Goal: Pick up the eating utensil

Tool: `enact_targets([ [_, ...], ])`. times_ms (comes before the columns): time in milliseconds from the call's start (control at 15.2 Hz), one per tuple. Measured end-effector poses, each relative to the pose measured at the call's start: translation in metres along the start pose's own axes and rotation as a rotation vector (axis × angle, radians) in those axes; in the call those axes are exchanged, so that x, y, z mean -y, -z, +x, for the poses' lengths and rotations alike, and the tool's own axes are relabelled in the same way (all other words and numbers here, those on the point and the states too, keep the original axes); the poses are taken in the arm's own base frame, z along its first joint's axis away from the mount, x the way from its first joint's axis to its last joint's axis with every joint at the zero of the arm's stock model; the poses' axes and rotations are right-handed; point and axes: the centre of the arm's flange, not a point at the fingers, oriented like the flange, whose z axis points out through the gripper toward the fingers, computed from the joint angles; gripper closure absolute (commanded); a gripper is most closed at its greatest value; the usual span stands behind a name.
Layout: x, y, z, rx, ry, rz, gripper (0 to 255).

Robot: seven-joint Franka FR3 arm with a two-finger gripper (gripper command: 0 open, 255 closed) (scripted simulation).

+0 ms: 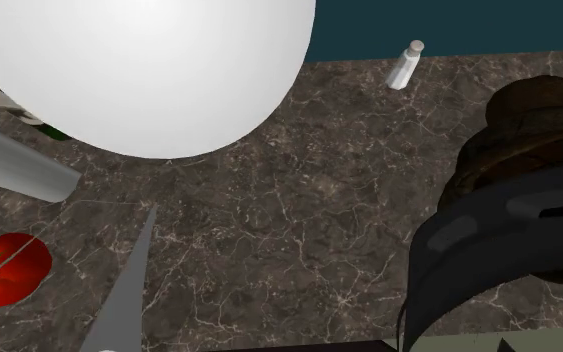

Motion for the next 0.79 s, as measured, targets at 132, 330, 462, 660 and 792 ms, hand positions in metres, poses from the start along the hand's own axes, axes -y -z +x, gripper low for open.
enact_targets([
  [132, -0.002, 0.010, 0.001, 0.000, 0.000, 0.000, 255],
  [330, -0.003, 0.026, 0.002, 0.000, 0.000, 0.000, 255],
  [462, -0.003, 0.036, 0.003, 0.000, 0.000, 0.000, 255],
  [660, -0.005, 0.052, 0.005, 0.000, 0.000, 0.000, 255],
  [792, -0.006, 0.060, 0.006, 0.000, 0.000, 0.000, 255],
])
